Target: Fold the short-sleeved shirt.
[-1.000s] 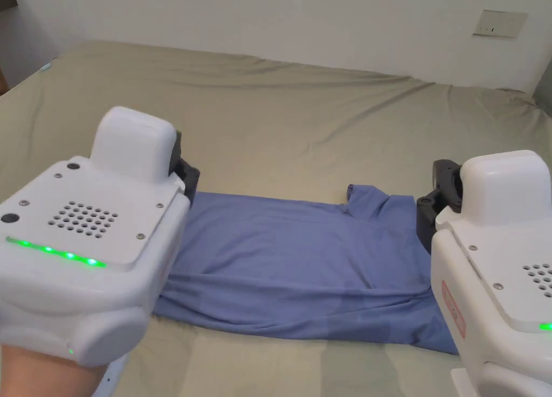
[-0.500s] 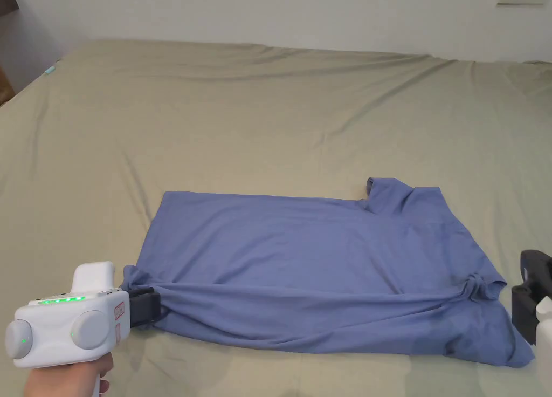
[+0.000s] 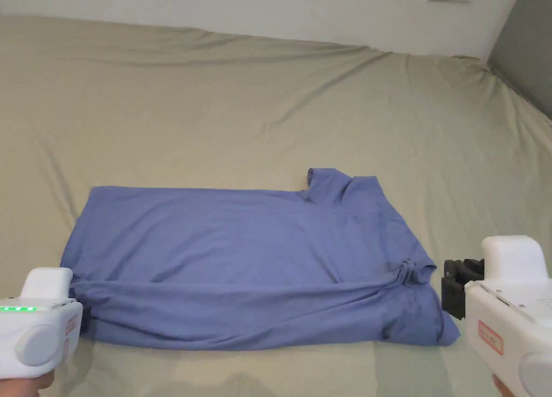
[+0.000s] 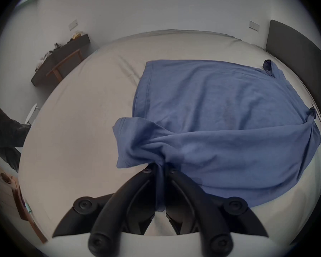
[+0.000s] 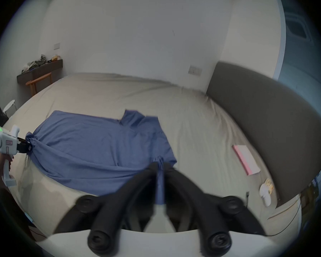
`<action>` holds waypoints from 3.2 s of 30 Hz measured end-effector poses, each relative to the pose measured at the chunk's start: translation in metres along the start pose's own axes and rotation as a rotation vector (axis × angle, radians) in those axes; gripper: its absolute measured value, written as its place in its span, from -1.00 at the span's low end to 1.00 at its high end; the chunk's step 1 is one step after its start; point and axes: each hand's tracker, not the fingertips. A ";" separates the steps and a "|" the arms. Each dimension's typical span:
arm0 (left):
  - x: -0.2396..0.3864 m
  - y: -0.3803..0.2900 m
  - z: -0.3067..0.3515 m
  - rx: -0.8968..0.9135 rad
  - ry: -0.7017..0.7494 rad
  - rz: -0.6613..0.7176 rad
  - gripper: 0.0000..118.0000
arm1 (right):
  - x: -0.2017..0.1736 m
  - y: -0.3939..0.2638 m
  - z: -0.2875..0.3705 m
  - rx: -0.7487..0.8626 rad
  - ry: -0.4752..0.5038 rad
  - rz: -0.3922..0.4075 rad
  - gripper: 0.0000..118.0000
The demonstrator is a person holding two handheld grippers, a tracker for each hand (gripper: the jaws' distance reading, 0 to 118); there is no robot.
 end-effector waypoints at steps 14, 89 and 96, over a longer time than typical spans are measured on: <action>0.004 0.006 0.038 0.095 0.038 -0.016 -0.89 | 0.041 -0.065 -0.168 -0.429 0.090 -0.166 0.12; 0.058 0.032 0.361 0.957 0.013 -0.088 -1.00 | -0.106 0.051 0.214 0.660 0.033 0.160 -0.98; 0.049 0.028 0.295 0.759 -0.044 -0.090 -1.00 | -0.102 0.036 0.164 0.498 0.047 0.188 -0.98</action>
